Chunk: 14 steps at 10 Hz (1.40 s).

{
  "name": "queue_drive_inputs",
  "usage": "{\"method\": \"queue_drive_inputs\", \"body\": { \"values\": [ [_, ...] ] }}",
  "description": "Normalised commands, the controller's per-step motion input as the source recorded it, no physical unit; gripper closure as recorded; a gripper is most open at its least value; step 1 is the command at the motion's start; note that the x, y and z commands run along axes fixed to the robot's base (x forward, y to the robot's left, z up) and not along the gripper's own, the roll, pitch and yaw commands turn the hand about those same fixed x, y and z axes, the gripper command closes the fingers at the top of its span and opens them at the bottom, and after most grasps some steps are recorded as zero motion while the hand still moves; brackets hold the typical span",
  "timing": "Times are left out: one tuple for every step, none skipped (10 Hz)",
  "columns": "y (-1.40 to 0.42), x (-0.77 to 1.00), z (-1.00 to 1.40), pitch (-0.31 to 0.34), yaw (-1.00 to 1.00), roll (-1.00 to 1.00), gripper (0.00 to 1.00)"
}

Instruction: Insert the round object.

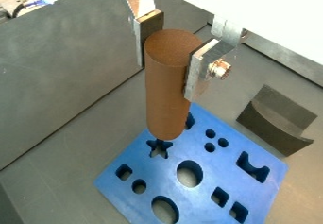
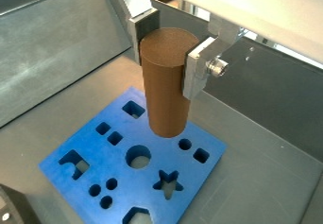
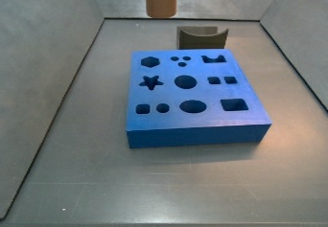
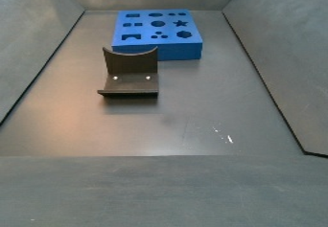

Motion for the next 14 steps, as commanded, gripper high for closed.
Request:
{"method": "queue_drive_inputs", "body": {
  "values": [
    [-0.28, 0.95, -0.86, -0.013, 0.00, 0.12, 1.00],
    [-0.25, 0.97, -0.80, 0.000, 0.00, 0.22, 1.00],
    [-0.24, 0.97, -0.78, 0.000, -0.01, 0.23, 1.00],
    [0.00, 0.91, -0.85, 0.001, 0.00, 0.21, 1.00],
    [0.07, 0.88, -0.90, 0.004, 0.00, 0.17, 1.00],
    [0.15, 0.82, -0.97, 0.000, -0.03, 0.13, 1.00],
    [0.48, 0.47, -1.00, 0.000, -0.05, 0.08, 1.00],
    [0.60, 0.25, -0.61, 0.060, -0.16, 0.03, 1.00],
    [0.43, 0.12, -0.28, 0.084, -0.15, 0.02, 1.00],
    [0.06, 0.12, 0.00, 0.083, -0.02, -0.07, 1.00],
    [0.00, 0.06, -0.01, 0.014, 0.00, -0.01, 1.00],
    [-0.05, 0.00, -0.10, 0.000, 0.00, 0.02, 1.00],
    [-0.18, 0.05, -0.21, 0.000, 0.00, 0.09, 1.00],
    [-0.10, 0.03, -0.21, 0.010, -0.01, 0.11, 1.00]
  ]
}}
